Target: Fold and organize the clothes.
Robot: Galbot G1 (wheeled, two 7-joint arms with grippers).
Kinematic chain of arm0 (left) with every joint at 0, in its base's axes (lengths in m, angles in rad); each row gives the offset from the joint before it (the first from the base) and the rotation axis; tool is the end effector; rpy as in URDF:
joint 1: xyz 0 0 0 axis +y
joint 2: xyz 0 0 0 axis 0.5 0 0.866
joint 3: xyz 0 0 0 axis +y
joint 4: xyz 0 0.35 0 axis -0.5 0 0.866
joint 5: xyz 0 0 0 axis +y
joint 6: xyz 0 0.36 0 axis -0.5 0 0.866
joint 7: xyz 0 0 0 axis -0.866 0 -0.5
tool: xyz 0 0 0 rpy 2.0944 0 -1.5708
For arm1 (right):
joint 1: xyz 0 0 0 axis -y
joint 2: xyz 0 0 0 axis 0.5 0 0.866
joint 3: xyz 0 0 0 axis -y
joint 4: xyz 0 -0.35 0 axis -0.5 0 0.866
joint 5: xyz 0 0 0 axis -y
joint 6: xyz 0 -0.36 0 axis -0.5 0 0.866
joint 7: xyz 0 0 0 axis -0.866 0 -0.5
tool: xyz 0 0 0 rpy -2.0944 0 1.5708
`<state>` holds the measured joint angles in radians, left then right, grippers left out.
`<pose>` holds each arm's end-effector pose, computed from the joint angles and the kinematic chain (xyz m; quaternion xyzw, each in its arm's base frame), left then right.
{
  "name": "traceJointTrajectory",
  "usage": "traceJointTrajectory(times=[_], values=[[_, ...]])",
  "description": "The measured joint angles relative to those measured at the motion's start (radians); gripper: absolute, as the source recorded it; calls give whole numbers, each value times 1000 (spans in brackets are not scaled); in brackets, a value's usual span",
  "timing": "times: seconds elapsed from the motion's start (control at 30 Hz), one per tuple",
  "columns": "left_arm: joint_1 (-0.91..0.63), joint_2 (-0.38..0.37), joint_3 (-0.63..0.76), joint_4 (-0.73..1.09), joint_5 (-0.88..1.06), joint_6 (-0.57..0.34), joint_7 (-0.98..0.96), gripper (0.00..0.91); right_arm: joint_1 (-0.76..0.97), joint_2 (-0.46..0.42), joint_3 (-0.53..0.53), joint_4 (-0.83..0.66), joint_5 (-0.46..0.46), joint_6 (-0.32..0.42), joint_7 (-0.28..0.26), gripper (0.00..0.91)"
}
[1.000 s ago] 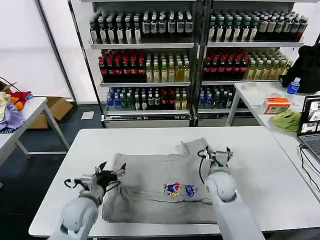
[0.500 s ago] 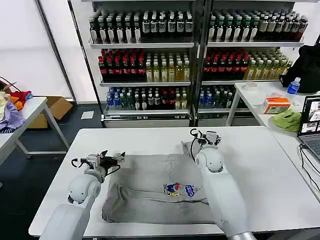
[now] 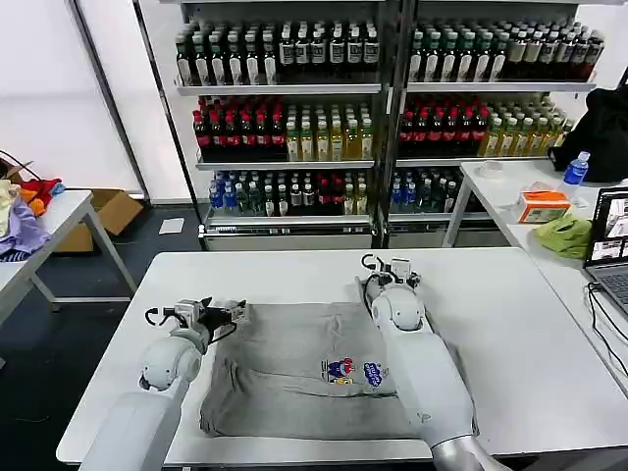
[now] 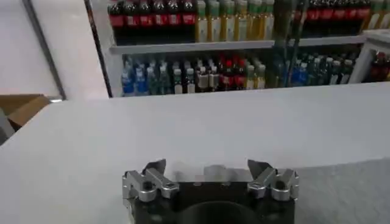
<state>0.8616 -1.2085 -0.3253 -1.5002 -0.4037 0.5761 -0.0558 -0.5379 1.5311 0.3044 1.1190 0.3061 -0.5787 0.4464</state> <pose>0.4154 0.0669 -0.3047 -0.0525 -0.9638 -0.0206 0.2607 0.5245 0.0502 -0.2908 -0.1030 -0.9555 0.0065 0.2764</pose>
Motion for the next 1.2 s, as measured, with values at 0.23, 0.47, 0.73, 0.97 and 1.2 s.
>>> traceJointTrajectory(times=[0.23,0.47,0.73,0.97,1.2], values=[[-11,-7,3,28,5,0,6,907,15,5,-1,-31,-6,1,-10,907],[-17,-14,6,43,10,0,8,907,20,13,-5,-48,-17,3,-15,907],[-20,-23,5,50,10,-1,8,907,20,17,-12,-51,-28,2,-16,907],[-13,-22,2,53,12,-2,11,907,21,21,-10,-62,-35,3,-21,836],[-10,-19,3,50,13,-2,13,907,-5,10,-1,-37,-21,2,-12,907]])
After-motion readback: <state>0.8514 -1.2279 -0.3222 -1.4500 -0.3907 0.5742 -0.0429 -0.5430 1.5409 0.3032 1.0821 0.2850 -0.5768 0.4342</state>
